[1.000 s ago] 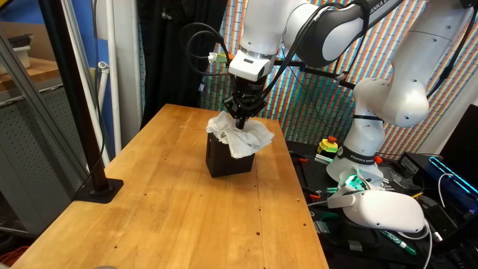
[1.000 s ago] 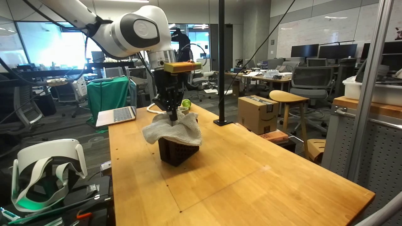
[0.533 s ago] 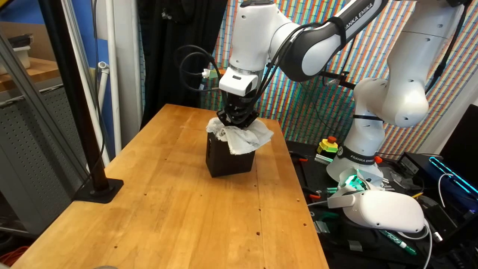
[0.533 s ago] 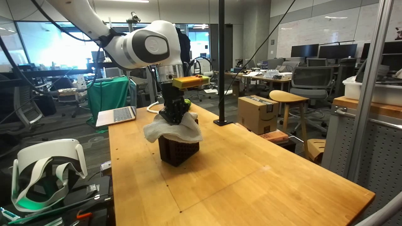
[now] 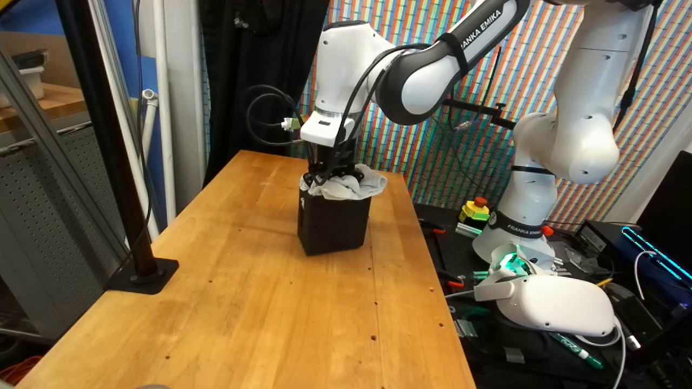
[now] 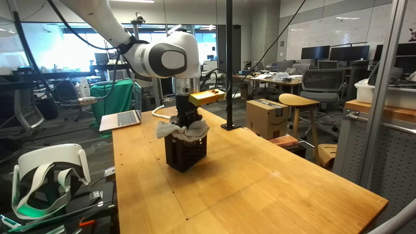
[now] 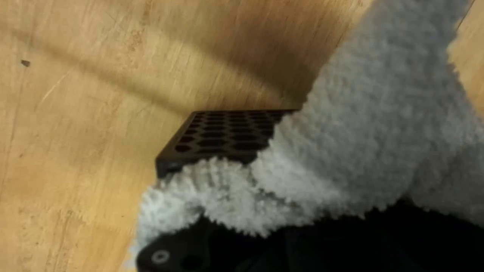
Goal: Place the white towel inside the black basket
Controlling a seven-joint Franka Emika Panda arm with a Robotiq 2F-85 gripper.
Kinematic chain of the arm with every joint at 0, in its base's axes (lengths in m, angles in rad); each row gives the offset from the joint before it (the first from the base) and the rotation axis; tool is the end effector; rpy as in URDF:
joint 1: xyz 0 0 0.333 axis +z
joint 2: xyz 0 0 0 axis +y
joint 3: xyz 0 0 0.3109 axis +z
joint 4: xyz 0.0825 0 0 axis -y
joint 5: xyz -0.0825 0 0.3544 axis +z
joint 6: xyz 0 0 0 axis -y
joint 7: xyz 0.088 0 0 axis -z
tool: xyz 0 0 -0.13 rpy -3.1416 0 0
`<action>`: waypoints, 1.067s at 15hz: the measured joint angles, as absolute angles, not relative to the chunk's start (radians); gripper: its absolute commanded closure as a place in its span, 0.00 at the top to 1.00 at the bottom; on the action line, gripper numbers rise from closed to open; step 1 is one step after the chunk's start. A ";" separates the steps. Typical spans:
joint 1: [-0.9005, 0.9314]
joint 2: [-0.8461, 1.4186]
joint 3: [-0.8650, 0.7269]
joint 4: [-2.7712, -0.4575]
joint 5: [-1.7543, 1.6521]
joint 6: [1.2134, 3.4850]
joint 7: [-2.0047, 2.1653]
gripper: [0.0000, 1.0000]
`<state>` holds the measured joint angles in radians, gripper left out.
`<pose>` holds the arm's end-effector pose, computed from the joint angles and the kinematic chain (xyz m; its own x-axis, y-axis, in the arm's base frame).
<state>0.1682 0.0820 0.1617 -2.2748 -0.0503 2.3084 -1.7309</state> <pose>0.4719 0.1597 0.3101 -0.5010 0.8653 -0.0145 0.8647 0.4998 -0.0504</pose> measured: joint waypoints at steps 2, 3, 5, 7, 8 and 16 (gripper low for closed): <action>0.150 0.094 0.162 -2.260 -0.009 2.307 -1.767 0.09; 0.143 0.097 0.162 -2.255 0.001 2.307 -1.778 0.08; 0.138 0.099 0.162 -2.251 0.005 2.306 -1.784 0.08; 0.139 0.099 0.167 -2.250 0.005 2.306 -1.782 0.09; 0.141 0.098 0.171 -2.250 -0.001 2.306 -1.777 0.08; 0.220 0.038 0.235 -2.244 -0.231 2.230 -1.546 0.08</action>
<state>0.2196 0.0375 0.2347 -2.2441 -0.2305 2.2297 -1.5463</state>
